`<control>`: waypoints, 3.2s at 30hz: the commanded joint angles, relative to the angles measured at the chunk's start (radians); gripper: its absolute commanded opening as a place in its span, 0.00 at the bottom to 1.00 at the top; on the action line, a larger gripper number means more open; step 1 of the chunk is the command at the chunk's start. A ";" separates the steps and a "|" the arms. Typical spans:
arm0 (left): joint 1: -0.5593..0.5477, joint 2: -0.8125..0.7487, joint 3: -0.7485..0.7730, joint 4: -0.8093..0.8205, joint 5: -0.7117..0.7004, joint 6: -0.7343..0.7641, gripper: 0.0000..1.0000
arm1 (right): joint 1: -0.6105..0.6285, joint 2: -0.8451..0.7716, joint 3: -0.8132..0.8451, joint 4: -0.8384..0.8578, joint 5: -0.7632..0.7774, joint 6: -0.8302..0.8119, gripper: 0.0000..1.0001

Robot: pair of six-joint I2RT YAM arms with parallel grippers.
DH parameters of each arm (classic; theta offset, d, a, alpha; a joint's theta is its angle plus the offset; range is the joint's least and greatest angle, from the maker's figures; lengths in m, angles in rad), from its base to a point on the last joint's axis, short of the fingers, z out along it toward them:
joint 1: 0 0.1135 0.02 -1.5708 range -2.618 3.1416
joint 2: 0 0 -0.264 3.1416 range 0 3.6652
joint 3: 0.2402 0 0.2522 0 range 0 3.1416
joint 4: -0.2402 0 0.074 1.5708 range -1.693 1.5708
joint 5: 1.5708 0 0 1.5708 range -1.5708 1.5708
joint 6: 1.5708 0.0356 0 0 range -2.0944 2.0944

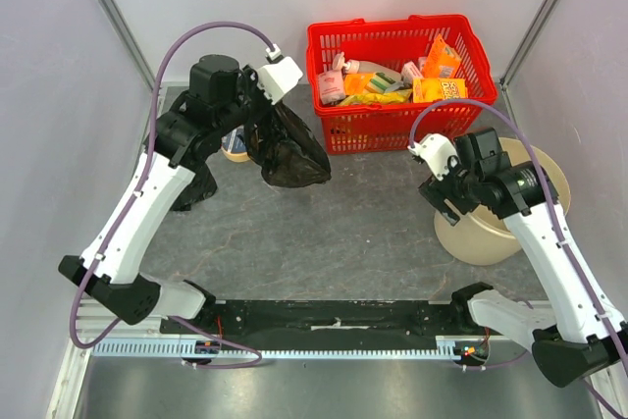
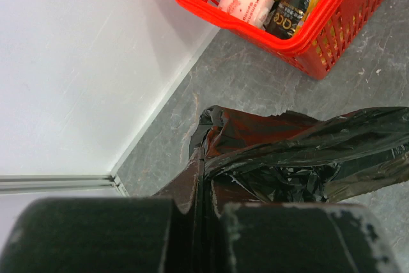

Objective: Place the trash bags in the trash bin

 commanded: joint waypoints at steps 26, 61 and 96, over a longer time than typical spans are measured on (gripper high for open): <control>0.040 -0.042 0.005 0.032 -0.109 0.201 0.02 | 0.012 0.142 0.096 -0.064 -0.348 -0.124 0.00; 0.115 0.047 0.662 -0.087 0.282 -0.113 0.02 | 0.666 0.414 0.385 0.202 -0.221 -0.011 0.66; 0.109 -0.069 0.107 0.274 0.690 -0.480 0.02 | 0.238 0.055 0.288 0.134 -0.011 -0.126 0.84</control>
